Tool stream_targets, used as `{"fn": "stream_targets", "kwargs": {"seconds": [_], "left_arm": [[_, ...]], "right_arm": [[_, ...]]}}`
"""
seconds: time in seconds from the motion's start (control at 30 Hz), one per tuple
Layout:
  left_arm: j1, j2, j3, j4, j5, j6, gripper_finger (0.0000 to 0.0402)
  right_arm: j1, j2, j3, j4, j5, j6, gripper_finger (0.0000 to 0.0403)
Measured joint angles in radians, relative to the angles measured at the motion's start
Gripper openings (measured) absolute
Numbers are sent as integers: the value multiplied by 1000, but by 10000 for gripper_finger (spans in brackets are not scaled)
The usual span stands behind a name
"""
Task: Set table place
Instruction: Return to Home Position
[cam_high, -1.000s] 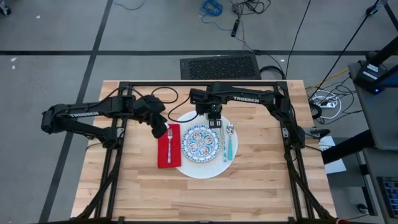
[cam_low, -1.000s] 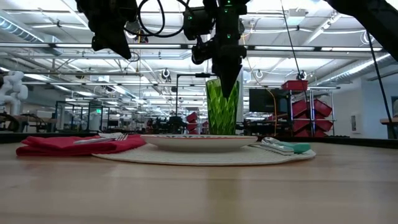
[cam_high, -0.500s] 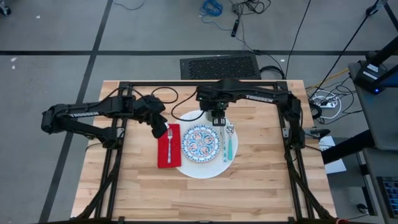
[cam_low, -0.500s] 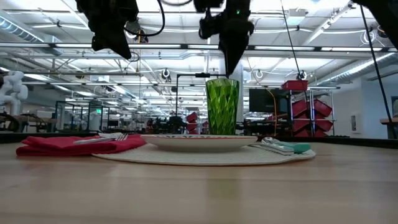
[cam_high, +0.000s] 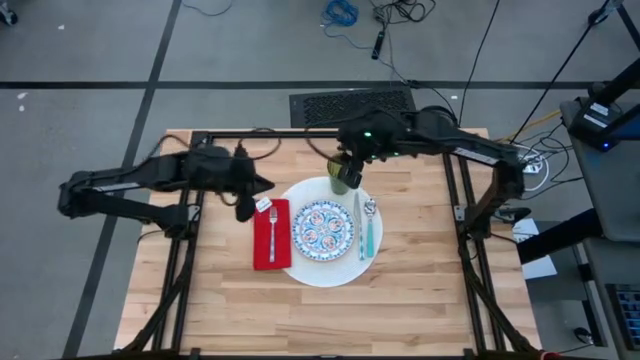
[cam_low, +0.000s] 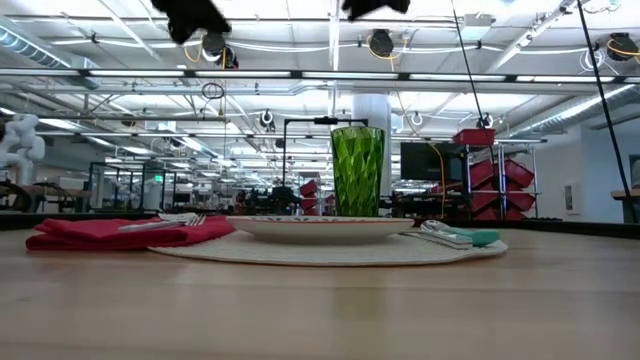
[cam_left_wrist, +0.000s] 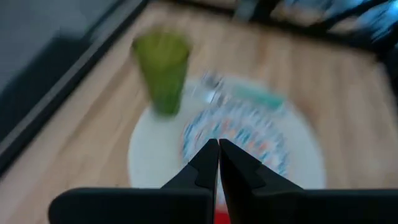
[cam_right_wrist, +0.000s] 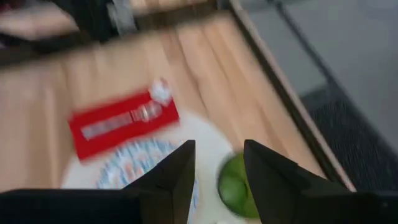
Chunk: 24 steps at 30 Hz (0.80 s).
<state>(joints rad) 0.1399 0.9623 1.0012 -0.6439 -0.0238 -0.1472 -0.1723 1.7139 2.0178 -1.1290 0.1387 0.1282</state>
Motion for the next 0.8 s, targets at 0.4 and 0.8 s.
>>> {"fn": "stream_targets", "kwargs": {"seconds": [0.4, 0.8], "left_arm": [[-53, -364, -63, 235, 51, 16, 0], [-62, -677, -392, 216, -98, -165, 0]], "right_arm": [[109, -284, -281, 415, 21, -16, 125], [109, -731, -1133, 921, 16, 155, 125]]}}
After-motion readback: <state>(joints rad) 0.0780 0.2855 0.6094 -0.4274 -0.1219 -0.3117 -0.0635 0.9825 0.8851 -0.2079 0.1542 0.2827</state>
